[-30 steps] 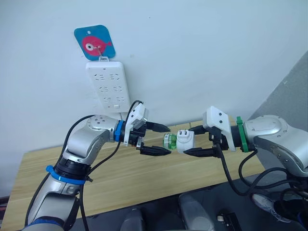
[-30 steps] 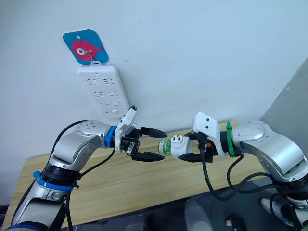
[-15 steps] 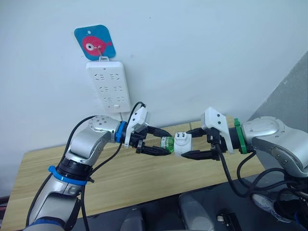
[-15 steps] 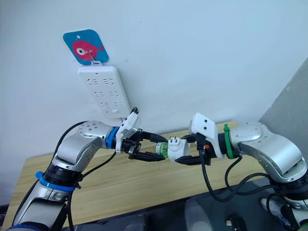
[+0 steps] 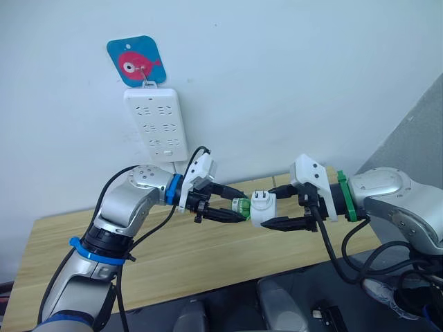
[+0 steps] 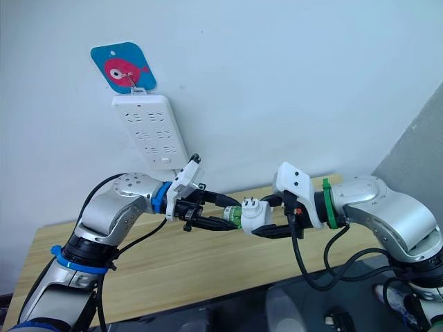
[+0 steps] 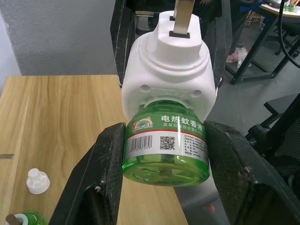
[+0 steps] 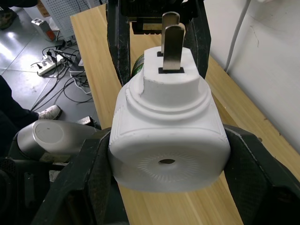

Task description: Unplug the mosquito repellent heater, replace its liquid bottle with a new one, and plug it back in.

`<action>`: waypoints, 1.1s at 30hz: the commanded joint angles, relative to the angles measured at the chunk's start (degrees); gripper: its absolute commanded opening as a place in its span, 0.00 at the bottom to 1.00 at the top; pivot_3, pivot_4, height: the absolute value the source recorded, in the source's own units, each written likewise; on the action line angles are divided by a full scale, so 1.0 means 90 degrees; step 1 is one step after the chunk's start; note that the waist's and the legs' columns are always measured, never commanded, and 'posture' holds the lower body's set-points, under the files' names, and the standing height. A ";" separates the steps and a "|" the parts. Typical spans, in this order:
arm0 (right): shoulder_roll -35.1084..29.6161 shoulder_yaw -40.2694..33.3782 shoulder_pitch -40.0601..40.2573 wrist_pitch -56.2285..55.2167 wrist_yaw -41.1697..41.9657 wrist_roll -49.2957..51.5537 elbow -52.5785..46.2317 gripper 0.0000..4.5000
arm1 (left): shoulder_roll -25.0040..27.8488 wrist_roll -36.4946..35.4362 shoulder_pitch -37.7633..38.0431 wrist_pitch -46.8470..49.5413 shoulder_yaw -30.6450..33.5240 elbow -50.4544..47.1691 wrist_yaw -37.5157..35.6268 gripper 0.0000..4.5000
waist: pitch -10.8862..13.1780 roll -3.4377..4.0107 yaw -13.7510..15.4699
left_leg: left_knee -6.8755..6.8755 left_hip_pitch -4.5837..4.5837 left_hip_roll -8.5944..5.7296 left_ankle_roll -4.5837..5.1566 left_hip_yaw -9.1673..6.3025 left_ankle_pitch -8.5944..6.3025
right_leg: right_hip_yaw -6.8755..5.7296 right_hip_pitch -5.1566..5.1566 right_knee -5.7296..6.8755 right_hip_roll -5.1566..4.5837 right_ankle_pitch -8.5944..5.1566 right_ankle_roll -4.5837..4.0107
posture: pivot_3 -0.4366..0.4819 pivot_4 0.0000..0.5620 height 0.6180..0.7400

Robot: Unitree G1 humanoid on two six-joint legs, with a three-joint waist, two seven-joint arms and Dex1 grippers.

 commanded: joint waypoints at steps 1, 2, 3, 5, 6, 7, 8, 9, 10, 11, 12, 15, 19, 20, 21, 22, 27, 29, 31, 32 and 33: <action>0.0067 -0.0391 -0.0186 -0.0095 -0.0045 0.0120 -0.0104 0.65 | 0.0092 -0.0392 -0.0066 0.0511 0.0166 -0.0065 -0.0133 0.58 | 0.0000 0.0000 -0.0003 | 0.0000 0.0000 0.0000 0.0000 0.0000 0.0000 | 0.0000 0.0000 0.0000 0.0000 0.0000 0.0000 | 0.16 0.26 1.00; 0.0073 -0.0402 -0.0188 -0.0082 -0.0055 0.0132 -0.0099 0.65 | 0.0113 -0.0375 -0.0048 0.0498 0.0164 -0.0061 -0.0158 0.65 | 0.0000 0.0000 -0.0003 | 0.0000 0.0000 0.0000 0.0000 0.0000 0.0000 | 0.0000 0.0000 0.0000 0.0000 0.0000 0.0000 | 0.16 0.26 1.00; 0.0069 -0.0405 -0.0186 -0.0083 -0.0053 0.0139 -0.0098 0.65 | 0.0114 -0.0304 -0.0012 0.0391 0.0160 -0.0047 -0.0150 0.72 | 0.0000 0.0000 -0.0002 | 0.0000 0.0000 0.0000 0.0000 0.0000 0.0000 | 0.0000 0.0000 0.0000 0.0000 0.0000 0.0000 | 0.16 0.26 1.00; 0.0078 -0.0426 -0.0183 -0.0072 -0.0058 0.0155 -0.0095 0.65 | 0.0105 -0.0176 0.0064 0.0235 0.0148 -0.0028 -0.0088 0.85 | 0.0000 0.0000 0.0000 | 0.0000 0.0000 0.0000 0.0000 0.0000 0.0000 | 0.0000 0.0000 0.0000 0.0000 0.0000 0.0000 | 0.16 0.27 1.00; 0.0077 -0.0437 -0.0180 -0.0072 -0.0053 0.0159 -0.0094 0.65 | 0.0133 -0.0181 0.0096 0.0261 0.0126 -0.0074 -0.0111 0.91 | 0.0000 0.0000 0.0000 | 0.0000 0.0000 0.0000 0.0000 0.0000 0.0000 | 0.0000 0.0000 0.0000 0.0000 0.0000 0.0000 | 0.16 0.27 1.00; 0.0080 -0.0448 -0.0182 -0.0064 -0.0052 0.0164 -0.0090 0.65 | 0.0151 -0.0223 0.0122 0.0344 0.0122 -0.0126 -0.0118 0.99 | 0.0000 0.0000 0.0000 | 0.0000 0.0000 0.0000 0.0000 -0.0001 0.0000 | 0.0000 0.0000 0.0000 0.0000 0.0000 0.0000 | 0.16 0.27 1.00; 0.0087 -0.0461 -0.0183 -0.0052 -0.0055 0.0172 -0.0083 0.65 | 0.0176 -0.0288 0.0142 0.0465 0.0118 -0.0183 -0.0131 1.00 | 0.0000 0.0000 -0.0001 | -0.0001 0.0000 0.0001 0.0000 -0.0001 0.0000 | -0.0001 0.0000 0.0000 0.0000 0.0000 0.0000 | 0.16 0.27 1.00; 0.0085 -0.0466 -0.0182 -0.0051 -0.0050 0.0171 -0.0078 0.65 | 0.0155 -0.0326 0.0159 0.0534 0.0148 -0.0217 -0.0069 1.00 | 0.0000 0.0000 -0.0002 | -0.0001 0.0000 0.0000 0.0000 -0.0001 0.0000 | 0.0000 0.0000 0.0000 0.0000 0.0000 0.0000 | 0.16 0.27 1.00; 0.0082 -0.0467 -0.0184 -0.0051 -0.0039 0.0171 -0.0076 0.65 | 0.0123 -0.0362 0.0158 0.0604 0.0176 -0.0229 -0.0009 1.00 | 0.0000 0.0000 0.0000 | -0.0001 0.0000 0.0001 0.0000 -0.0001 0.0000 | 0.0000 0.0000 0.0000 0.0000 0.0000 0.0000 | 0.16 0.27 1.00; 0.0080 -0.0465 -0.0186 -0.0053 -0.0029 0.0172 -0.0076 0.65 | 0.0098 -0.0369 0.0149 0.0632 0.0190 -0.0232 0.0023 1.00 | 0.0000 0.0000 0.0003 | -0.0001 0.0000 0.0000 0.0000 -0.0001 0.0000 | 0.0000 0.0000 0.0000 0.0000 0.0000 0.0000 | 0.16 0.27 1.00; 0.0076 -0.0460 -0.0187 -0.0058 -0.0021 0.0167 -0.0077 0.65 | 0.0053 -0.0373 0.0127 0.0639 0.0217 -0.0217 0.0079 1.00 | 0.0000 0.0000 0.0004 | 0.0000 -0.0001 0.0000 0.0000 -0.0001 0.0000 | 0.0000 0.0000 0.0000 0.0000 -0.0001 0.0001 | 0.16 0.27 1.00; 0.0057 -0.0435 -0.0206 -0.0086 0.0025 0.0150 -0.0071 0.65 | -0.0025 -0.0499 0.0018 0.0807 0.0287 -0.0191 0.0177 1.00 | 0.0000 0.0000 0.0005 | 0.0000 -0.0001 0.0000 0.0000 0.0000 0.0000 | 0.0000 0.0000 -0.0001 -0.0001 -0.0001 0.0001 | 0.16 0.27 1.00; 0.0048 -0.0423 -0.0199 -0.0096 0.0044 0.0136 -0.0070 0.65 | -0.0139 -0.0783 -0.0127 0.1177 0.0448 -0.0183 0.0336 1.00 | 0.0000 0.0000 0.0004 | -0.0001 -0.0001 0.0000 0.0000 0.0000 0.0000 | 0.0000 0.0000 -0.0001 0.0000 -0.0001 0.0001 | 0.16 0.27 1.00; 0.0044 -0.0424 -0.0191 -0.0094 0.0049 0.0138 -0.0075 0.65 | -0.0151 -0.0809 -0.0154 0.1211 0.0467 -0.0165 0.0364 1.00 | 0.0000 0.0000 0.0004 | 0.0000 -0.0001 0.0000 0.0000 -0.0001 0.0000 | -0.0001 0.0000 -0.0001 0.0000 -0.0001 0.0001 | 0.16 0.27 1.00; 0.0039 -0.0421 -0.0185 -0.0095 0.0056 0.0136 -0.0078 0.65 | -0.0162 -0.0831 -0.0175 0.1239 0.0481 -0.0147 0.0386 1.00 | 0.0000 0.0000 0.0003 | 0.0000 -0.0001 0.0000 0.0000 0.0000 0.0000 | 0.0000 0.0000 -0.0001 0.0000 -0.0001 0.0001 | 0.16 0.27 1.00; 0.0031 -0.0416 -0.0179 -0.0099 0.0063 0.0128 -0.0085 0.65 | -0.0167 -0.0868 -0.0182 0.1280 0.0488 -0.0146 0.0402 1.00 | 0.0000 0.0000 0.0002 | 0.0000 -0.0001 0.0000 0.0000 0.0000 0.0000 | 0.0000 0.0000 -0.0001 0.0000 -0.0001 0.0001 | 0.16 0.27 1.00; 0.0041 -0.0427 -0.0176 -0.0073 0.0055 0.0146 -0.0101 0.65 | -0.0110 -0.0940 -0.0100 0.1333 0.0378 -0.0292 0.0330 1.00 | 0.0000 0.0000 0.0001 | -0.0001 -0.0001 0.0000 0.0000 -0.0001 0.0000 | 0.0000 0.0000 -0.0001 0.0000 0.0000 0.0000 | 0.16 0.27 1.00; 0.0049 -0.0431 -0.0184 -0.0062 0.0050 0.0158 -0.0101 0.65 | -0.0085 -0.0879 -0.0065 0.1251 0.0332 -0.0320 0.0288 0.91 | 0.0000 0.0000 0.0003 | -0.0001 -0.0001 0.0000 0.0000 0.0000 0.0000 | 0.0000 0.0000 -0.0001 0.0000 0.0000 0.0001 | 0.16 0.27 1.00; 0.0056 -0.0435 -0.0196 -0.0054 0.0048 0.0170 -0.0099 0.65 | -0.0083 -0.0859 -0.0057 0.1247 0.0324 -0.0320 0.0284 0.79 | 0.0000 0.0000 0.0003 | -0.0001 -0.0001 0.0000 0.0000 -0.0001 0.0000 | 0.0000 0.0000 -0.0001 0.0000 -0.0001 0.0001 | 0.16 0.27 1.00; 0.0066 -0.0445 -0.0204 -0.0041 0.0043 0.0189 -0.0094 0.65 | -0.0068 -0.0826 -0.0065 0.1212 0.0305 -0.0313 0.0260 0.72 | 0.0000 0.0000 0.0003 | -0.0001 -0.0001 0.0000 0.0000 0.0000 0.0000 | 0.0000 0.0000 -0.0001 0.0000 -0.0001 0.0001 | 0.16 0.27 1.00; 0.0071 -0.0458 -0.0207 -0.0031 0.0042 0.0212 -0.0093 0.65 | -0.0072 -0.0835 -0.0072 0.1233 0.0313 -0.0307 0.0274 0.66 | 0.0000 0.0000 0.0003 | -0.0001 -0.0001 0.0000 0.0000 0.0000 0.0000 | 0.0000 0.0000 -0.0001 0.0000 -0.0001 0.0001 | 0.16 0.27 1.00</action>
